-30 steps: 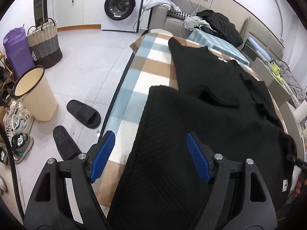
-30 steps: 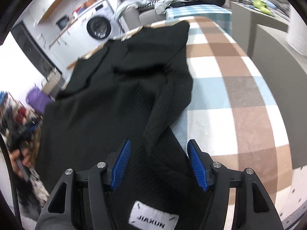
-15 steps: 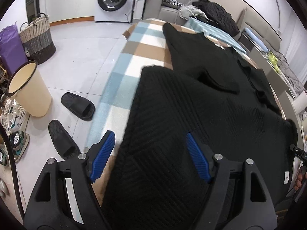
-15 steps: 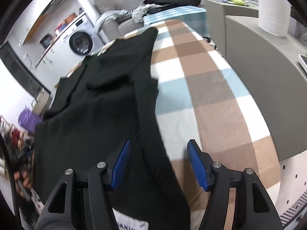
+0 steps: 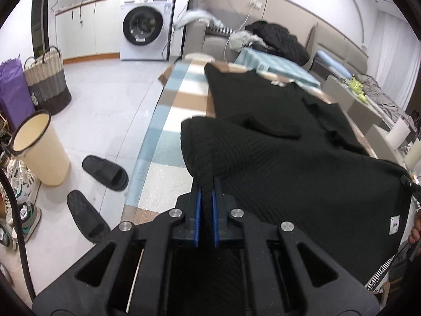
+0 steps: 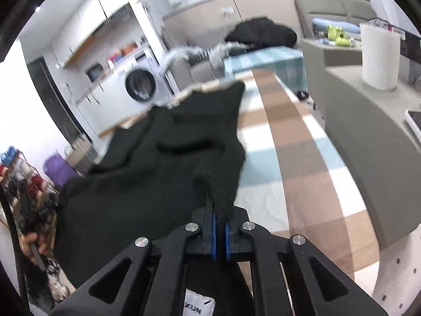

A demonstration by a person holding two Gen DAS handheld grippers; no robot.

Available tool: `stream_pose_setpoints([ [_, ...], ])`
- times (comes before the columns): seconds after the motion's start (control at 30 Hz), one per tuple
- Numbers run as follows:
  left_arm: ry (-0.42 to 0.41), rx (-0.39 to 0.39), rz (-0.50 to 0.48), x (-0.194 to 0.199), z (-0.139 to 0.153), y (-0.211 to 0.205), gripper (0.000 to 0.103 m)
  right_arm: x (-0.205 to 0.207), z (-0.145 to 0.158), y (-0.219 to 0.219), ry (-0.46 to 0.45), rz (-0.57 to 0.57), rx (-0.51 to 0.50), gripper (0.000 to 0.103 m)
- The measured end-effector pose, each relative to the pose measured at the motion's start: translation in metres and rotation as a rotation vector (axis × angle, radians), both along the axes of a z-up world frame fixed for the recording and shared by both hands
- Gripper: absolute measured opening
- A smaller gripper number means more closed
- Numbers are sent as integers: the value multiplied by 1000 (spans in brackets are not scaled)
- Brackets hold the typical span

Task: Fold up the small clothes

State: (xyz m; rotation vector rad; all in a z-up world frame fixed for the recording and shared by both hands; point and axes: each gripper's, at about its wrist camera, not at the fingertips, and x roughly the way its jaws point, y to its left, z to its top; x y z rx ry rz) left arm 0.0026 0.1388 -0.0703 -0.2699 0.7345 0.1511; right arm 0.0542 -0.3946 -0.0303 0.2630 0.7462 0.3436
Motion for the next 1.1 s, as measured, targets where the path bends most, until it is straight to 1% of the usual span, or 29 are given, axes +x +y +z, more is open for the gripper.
stream_pose_setpoints([
  [0.13,-66,-29,17,-27,23,-2,4,-18,18,-9,-48,6,33,4],
  [0.27,-112,-42,29,-48,41,1,4,-37,34,-22,-83,13,80,4],
  [0.33,-132,-57,24,-53,49,3,4,-47,43,-26,-102,11,99,4],
  [0.43,-143,-55,16,-49,56,5,4,-49,57,-29,-129,-7,136,4],
  [0.53,-143,-54,12,-30,58,8,4,-37,62,-25,-130,-27,132,4],
  [0.63,-130,-54,11,4,53,15,4,-8,56,-15,-90,-60,106,4],
  [0.7,-104,-69,11,32,43,22,4,19,49,-6,-53,-89,71,4],
  [0.83,-47,-85,17,79,19,30,4,67,28,0,15,-142,60,4],
  [0.9,-17,-100,22,98,7,33,5,83,20,1,34,-165,59,4],
  [0.97,12,-119,36,110,-5,33,6,99,10,4,64,-176,37,5],
  [1.03,39,-135,53,118,-15,37,17,106,3,4,88,-188,18,18],
  [1.07,52,-132,64,119,-19,38,33,108,-3,3,118,-185,11,23],
  [1.1,62,-136,66,119,-23,39,54,108,-7,1,136,-187,12,35],
])
